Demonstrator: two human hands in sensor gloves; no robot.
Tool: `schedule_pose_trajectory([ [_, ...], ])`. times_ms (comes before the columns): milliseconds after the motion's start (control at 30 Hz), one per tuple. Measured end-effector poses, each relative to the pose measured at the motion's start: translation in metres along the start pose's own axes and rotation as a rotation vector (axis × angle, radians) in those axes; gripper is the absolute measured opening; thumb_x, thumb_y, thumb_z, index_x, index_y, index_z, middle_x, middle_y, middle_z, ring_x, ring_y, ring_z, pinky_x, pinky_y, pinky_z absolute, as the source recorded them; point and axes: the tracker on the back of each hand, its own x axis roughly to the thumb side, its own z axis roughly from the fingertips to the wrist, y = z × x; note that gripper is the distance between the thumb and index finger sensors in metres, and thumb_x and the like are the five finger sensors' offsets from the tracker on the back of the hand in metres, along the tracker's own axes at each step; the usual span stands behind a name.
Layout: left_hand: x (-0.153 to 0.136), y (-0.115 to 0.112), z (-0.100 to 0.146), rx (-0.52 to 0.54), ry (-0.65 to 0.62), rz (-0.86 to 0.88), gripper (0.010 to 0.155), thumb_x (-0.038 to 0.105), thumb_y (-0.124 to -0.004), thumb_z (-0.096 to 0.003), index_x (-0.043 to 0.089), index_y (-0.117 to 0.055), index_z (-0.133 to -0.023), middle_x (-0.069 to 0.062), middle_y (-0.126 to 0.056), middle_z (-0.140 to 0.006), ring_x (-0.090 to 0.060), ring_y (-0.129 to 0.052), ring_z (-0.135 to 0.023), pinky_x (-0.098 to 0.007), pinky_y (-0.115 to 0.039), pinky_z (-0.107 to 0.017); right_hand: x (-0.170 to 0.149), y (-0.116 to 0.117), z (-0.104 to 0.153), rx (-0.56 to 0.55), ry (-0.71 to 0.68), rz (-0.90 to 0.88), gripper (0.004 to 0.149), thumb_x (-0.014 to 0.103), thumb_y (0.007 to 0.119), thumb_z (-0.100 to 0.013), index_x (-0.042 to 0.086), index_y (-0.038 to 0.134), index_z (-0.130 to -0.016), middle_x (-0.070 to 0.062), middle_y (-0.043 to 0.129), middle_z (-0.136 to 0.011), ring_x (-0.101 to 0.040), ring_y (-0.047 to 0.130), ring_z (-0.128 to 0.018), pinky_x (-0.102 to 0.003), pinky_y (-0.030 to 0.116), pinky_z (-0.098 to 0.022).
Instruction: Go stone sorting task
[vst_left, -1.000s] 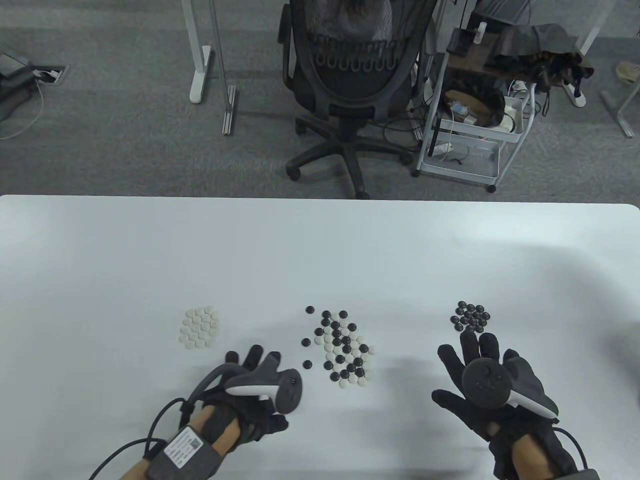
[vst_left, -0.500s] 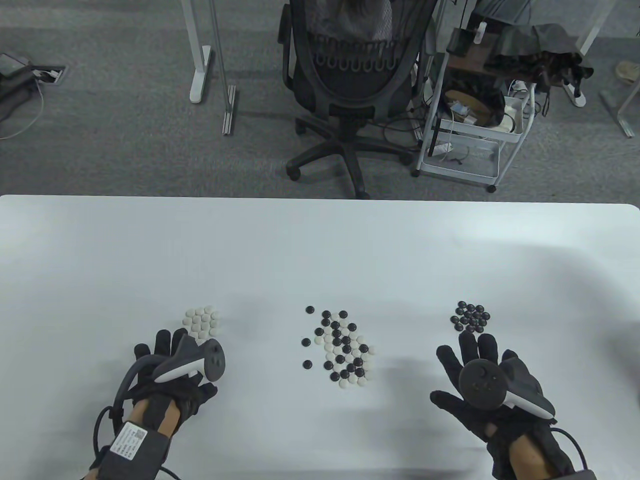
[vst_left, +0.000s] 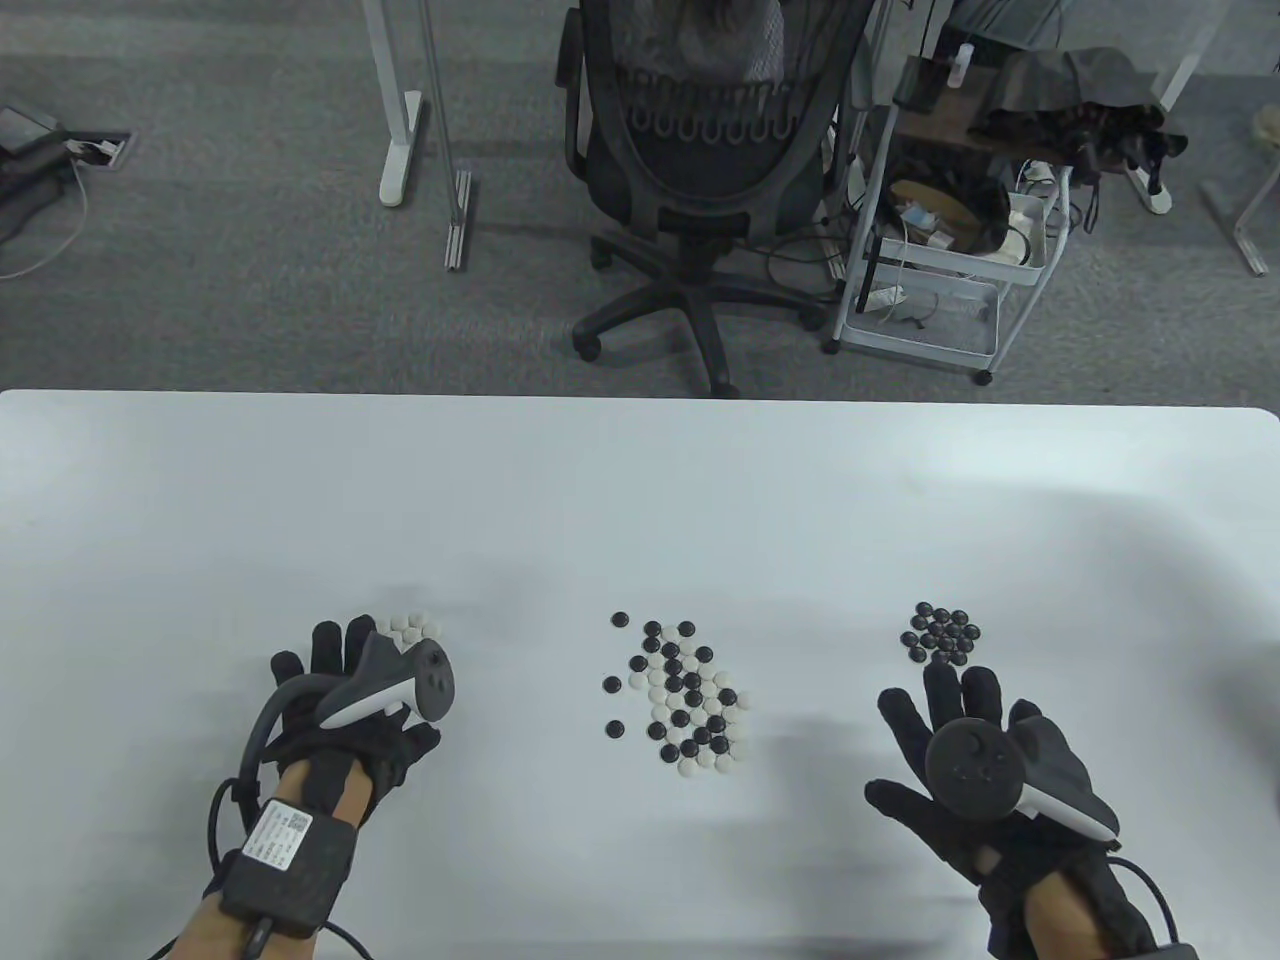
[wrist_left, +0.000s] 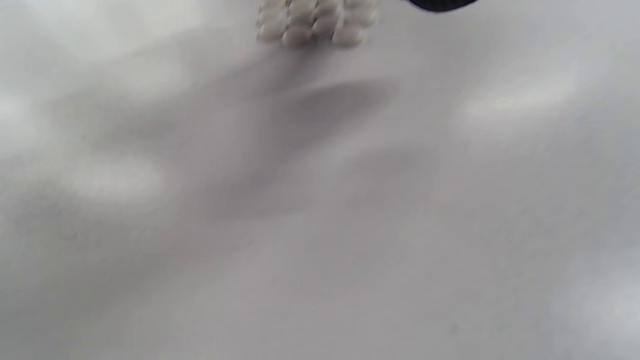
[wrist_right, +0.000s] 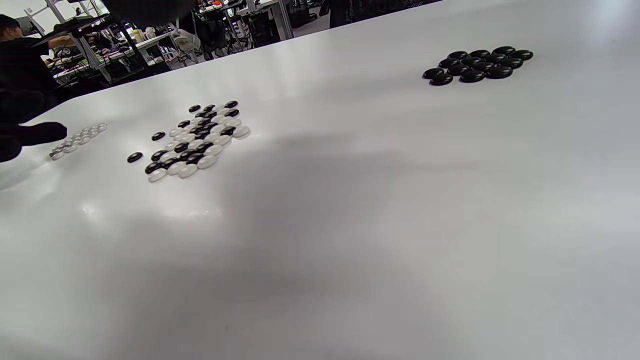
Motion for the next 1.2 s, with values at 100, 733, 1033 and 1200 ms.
schedule_pose_trajectory([
  [100, 0.026, 0.019, 0.014, 0.088, -0.110, 0.022, 0.072, 0.049, -0.042, -0.0553, 0.023, -0.022, -0.119, -0.034, 0.025, -0.104, -0.061, 0.021, -0.088, -0.084, 0.000, -0.057, 0.000, 0.000, 0.000, 0.000, 0.000, -0.002, 0.084, 0.055, 0.055, -0.056, 0.008, 0.017, -0.114, -0.035, -0.006, -0.106, -0.060, -0.010, -0.087, -0.081, 0.003, -0.051],
  [733, 0.218, 0.027, 0.021, -0.144, -0.552, -0.278, 0.064, 0.049, -0.048, -0.0593, 0.028, -0.037, -0.119, -0.032, 0.019, -0.108, -0.061, 0.018, -0.088, -0.084, -0.002, -0.056, 0.000, -0.003, 0.004, -0.011, -0.004, -0.009, 0.083, 0.055, 0.055, -0.056, 0.008, 0.018, -0.114, -0.035, -0.006, -0.106, -0.060, -0.009, -0.087, -0.081, 0.003, -0.051],
  [1033, 0.175, 0.004, 0.035, -0.150, -0.488, -0.317, 0.063, 0.048, -0.049, -0.0598, 0.028, -0.037, -0.118, -0.033, 0.016, -0.109, -0.061, 0.017, -0.089, -0.084, -0.003, -0.056, -0.001, -0.004, 0.004, -0.008, -0.007, -0.012, 0.084, 0.055, 0.055, -0.056, 0.008, 0.018, -0.114, -0.035, -0.005, -0.106, -0.060, -0.009, -0.087, -0.081, 0.003, -0.051],
  [1200, 0.093, -0.009, 0.040, -0.176, -0.314, -0.193, 0.061, 0.047, -0.051, -0.0600, 0.027, -0.047, -0.117, -0.033, 0.010, -0.112, -0.061, 0.013, -0.090, -0.084, -0.005, -0.057, 0.001, -0.002, 0.003, 0.001, -0.009, -0.002, 0.083, 0.055, 0.055, -0.056, 0.008, 0.019, -0.114, -0.035, -0.005, -0.106, -0.060, -0.009, -0.087, -0.081, 0.003, -0.051],
])
